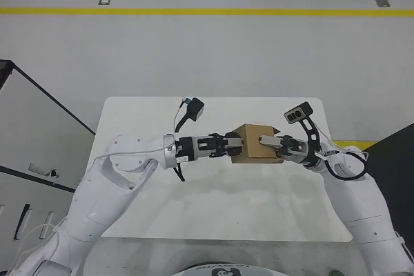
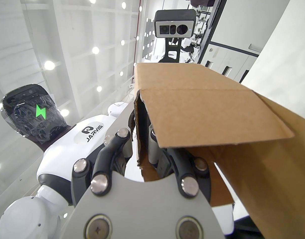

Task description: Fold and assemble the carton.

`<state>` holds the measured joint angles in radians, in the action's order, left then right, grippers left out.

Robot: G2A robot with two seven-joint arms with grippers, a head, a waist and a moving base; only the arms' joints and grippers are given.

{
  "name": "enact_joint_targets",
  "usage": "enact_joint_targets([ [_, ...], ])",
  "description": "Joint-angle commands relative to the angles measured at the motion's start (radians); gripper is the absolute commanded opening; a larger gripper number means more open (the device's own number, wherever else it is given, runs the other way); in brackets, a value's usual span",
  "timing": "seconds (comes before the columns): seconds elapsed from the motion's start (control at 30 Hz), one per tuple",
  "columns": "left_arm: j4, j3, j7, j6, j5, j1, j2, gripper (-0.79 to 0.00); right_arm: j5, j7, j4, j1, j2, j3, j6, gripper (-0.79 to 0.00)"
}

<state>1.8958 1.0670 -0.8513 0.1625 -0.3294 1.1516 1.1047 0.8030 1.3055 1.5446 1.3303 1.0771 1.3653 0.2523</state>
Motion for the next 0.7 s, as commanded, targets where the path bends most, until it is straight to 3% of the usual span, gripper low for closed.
enact_joint_targets([
  [0.0,0.004,0.016,0.002,0.0,-0.002,0.004,-0.002,-0.785,0.01,0.002,-0.006,0.001,0.0,0.004,0.002,-0.785],
  [0.33,0.027,0.059,-0.001,-0.001,-0.004,0.031,-0.011,-0.785,0.124,0.056,-0.046,-0.006,0.007,0.002,0.024,-0.785],
  [0.67,0.041,0.129,0.0,-0.018,-0.04,0.065,-0.021,-0.785,0.282,0.217,-0.109,-0.041,0.019,-0.015,0.018,-0.785],
])
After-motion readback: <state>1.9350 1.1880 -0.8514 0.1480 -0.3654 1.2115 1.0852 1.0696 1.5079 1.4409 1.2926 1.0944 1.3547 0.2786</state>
